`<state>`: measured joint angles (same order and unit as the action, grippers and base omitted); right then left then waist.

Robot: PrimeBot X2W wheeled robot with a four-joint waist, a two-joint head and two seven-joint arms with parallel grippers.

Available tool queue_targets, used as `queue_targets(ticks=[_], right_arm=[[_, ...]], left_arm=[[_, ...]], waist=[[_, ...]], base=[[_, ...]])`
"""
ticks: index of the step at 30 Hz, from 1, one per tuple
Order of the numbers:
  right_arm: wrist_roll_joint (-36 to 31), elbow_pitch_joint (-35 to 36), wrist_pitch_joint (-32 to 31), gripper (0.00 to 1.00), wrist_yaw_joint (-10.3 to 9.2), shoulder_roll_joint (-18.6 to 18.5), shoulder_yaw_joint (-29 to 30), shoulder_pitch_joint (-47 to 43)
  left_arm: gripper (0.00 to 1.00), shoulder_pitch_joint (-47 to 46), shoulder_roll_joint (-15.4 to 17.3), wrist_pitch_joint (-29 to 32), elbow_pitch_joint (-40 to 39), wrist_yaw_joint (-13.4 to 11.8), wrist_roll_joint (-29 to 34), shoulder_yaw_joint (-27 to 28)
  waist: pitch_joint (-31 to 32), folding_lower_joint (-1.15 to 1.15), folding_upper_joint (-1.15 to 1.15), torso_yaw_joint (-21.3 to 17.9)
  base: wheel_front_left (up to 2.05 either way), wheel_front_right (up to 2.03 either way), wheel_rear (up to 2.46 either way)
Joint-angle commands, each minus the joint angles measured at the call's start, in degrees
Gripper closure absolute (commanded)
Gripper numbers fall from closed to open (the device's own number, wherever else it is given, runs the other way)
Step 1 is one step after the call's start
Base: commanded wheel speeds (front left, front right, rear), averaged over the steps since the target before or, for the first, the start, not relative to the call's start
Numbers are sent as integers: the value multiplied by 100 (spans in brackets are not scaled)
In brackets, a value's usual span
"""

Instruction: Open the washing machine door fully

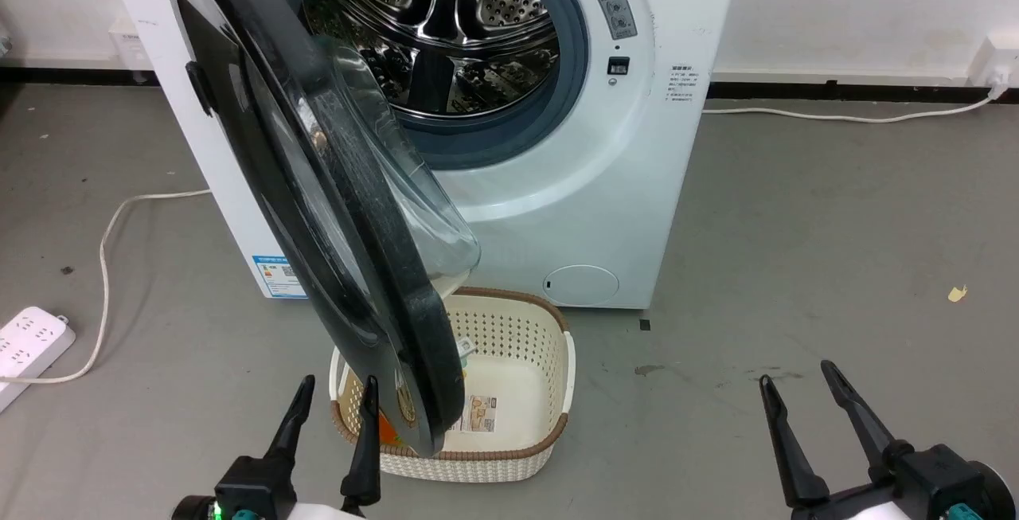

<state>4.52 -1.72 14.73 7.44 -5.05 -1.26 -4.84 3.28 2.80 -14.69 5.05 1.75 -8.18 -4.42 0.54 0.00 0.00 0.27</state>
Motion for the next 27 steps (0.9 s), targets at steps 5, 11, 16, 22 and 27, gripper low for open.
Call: queue_targets(ticks=[5,11,16,22,27], right_arm=[[-42,57,25,0,5,100,23,-49],[18,69,26,0,5,143,78,-26],[27,82,26,0,5,168,98,5],[38,94,27,0,5,179,52,36],[60,87,27,0,5,182,37,47]], left_arm=[[0,3,8,-30,101,-19,24,13],[100,-33,8,-30,-4,14,55,-23],[100,-94,8,-30,-361,64,-28,49],[100,-345,8,-30,-1200,-330,-485,426],[100,-884,8,-30,-2068,-431,-553,700]], waist=[[1,0,0,2],[12,0,0,24],[2,0,0,25],[4,0,0,-33],[17,0,0,-86]], base=[[0,0,0],[0,0,0],[0,0,0],[0,0,0],[0,0,0]])
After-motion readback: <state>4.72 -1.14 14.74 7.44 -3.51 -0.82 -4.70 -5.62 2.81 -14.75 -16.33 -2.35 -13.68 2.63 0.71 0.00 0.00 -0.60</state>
